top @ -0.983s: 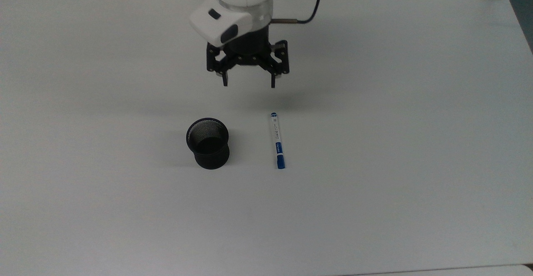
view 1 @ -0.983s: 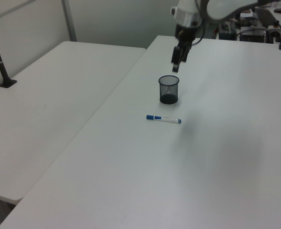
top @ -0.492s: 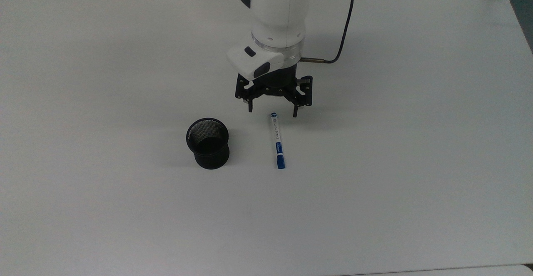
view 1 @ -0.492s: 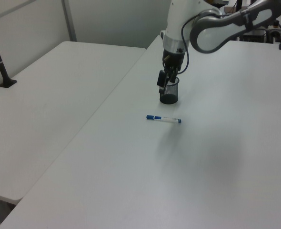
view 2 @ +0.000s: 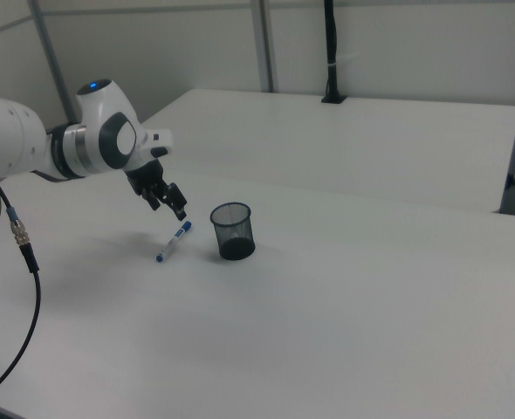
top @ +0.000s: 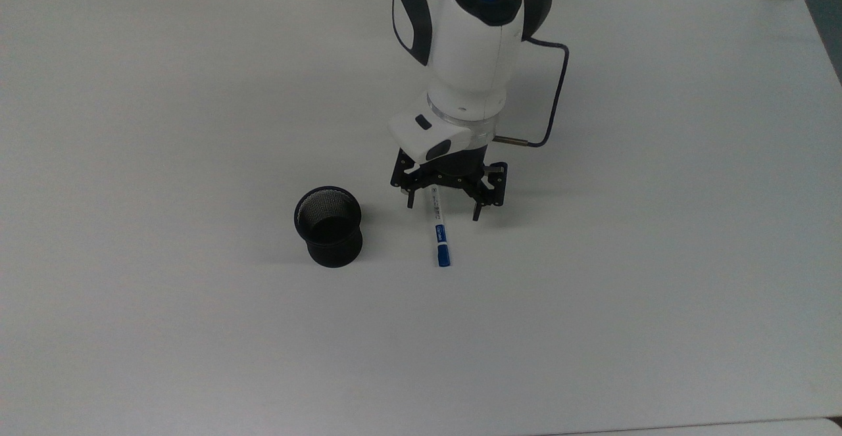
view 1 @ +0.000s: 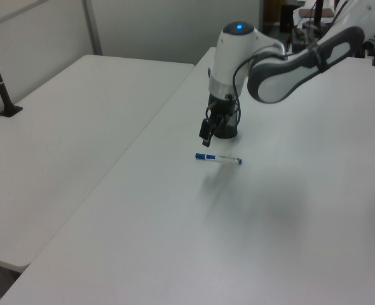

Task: Insert the marker
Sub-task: 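Close the gripper on the marker's blue cap end and lift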

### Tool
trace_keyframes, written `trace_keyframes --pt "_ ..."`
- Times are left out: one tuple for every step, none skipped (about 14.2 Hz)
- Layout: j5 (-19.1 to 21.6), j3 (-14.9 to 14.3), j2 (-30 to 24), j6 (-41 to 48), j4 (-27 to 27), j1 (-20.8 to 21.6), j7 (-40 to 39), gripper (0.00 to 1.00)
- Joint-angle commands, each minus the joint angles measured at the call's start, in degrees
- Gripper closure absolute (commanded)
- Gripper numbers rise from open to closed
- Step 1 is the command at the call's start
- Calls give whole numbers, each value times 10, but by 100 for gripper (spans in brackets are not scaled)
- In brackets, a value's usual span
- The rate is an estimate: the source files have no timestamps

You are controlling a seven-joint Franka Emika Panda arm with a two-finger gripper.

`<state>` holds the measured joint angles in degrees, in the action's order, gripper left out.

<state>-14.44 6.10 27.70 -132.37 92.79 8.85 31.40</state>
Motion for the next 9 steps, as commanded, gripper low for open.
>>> trace_keyframes --pt "-51 -6 34 -52 -10 5 23 0" --pt "-74 -8 48 -80 -10 5 24 5" --pt "-85 -8 55 -91 -11 5 24 8" --pt "-88 -8 60 -97 -11 5 24 11" --pt "-88 -8 70 -100 -16 5 24 15" --pt "-89 -8 78 -100 -25 5 24 17" --pt "-89 -8 86 -101 -29 5 24 23" --pt "-89 -8 89 -101 -35 6 24 32" --pt "-89 -8 91 -101 -36 6 24 40"
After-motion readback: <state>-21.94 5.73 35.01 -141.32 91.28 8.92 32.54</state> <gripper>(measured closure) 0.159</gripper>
